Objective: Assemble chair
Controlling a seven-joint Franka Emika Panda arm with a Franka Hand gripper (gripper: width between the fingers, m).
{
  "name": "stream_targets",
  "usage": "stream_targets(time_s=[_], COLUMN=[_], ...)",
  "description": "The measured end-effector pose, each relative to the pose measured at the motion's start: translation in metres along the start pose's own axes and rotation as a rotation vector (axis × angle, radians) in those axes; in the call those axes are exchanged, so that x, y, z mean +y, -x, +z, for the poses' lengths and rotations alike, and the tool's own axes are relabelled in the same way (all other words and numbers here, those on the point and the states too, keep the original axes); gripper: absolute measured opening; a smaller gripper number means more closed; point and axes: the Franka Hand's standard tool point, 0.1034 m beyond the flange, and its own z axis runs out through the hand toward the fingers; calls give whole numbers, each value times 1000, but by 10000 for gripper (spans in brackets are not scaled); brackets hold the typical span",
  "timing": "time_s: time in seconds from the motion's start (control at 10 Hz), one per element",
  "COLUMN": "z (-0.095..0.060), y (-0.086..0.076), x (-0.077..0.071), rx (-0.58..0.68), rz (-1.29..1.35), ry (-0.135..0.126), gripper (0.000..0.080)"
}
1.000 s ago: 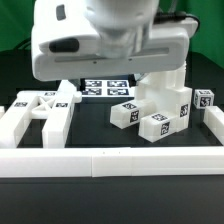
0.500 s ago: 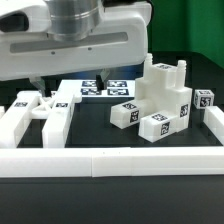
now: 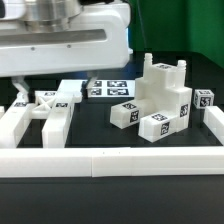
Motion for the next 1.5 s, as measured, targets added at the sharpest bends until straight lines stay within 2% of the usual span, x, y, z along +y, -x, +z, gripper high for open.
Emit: stream_targets(time_s=[0.2,0.5,0.6,0.7,0.8,1.1,1.3,1.5], z=[14,14,15,19,24,34,45,50], y=[1,1,-1,-3,-1,4,8,12], x=[-9,-6,-4,1,4,11,13,11], rx=[-7,-7,2,18,14,-2,-13,-22], rz=[40,39,25,2,7,31,66,77], ry=[3,4,20,51,53,43,24,22], gripper=[649,649,649,649,649,649,649,649])
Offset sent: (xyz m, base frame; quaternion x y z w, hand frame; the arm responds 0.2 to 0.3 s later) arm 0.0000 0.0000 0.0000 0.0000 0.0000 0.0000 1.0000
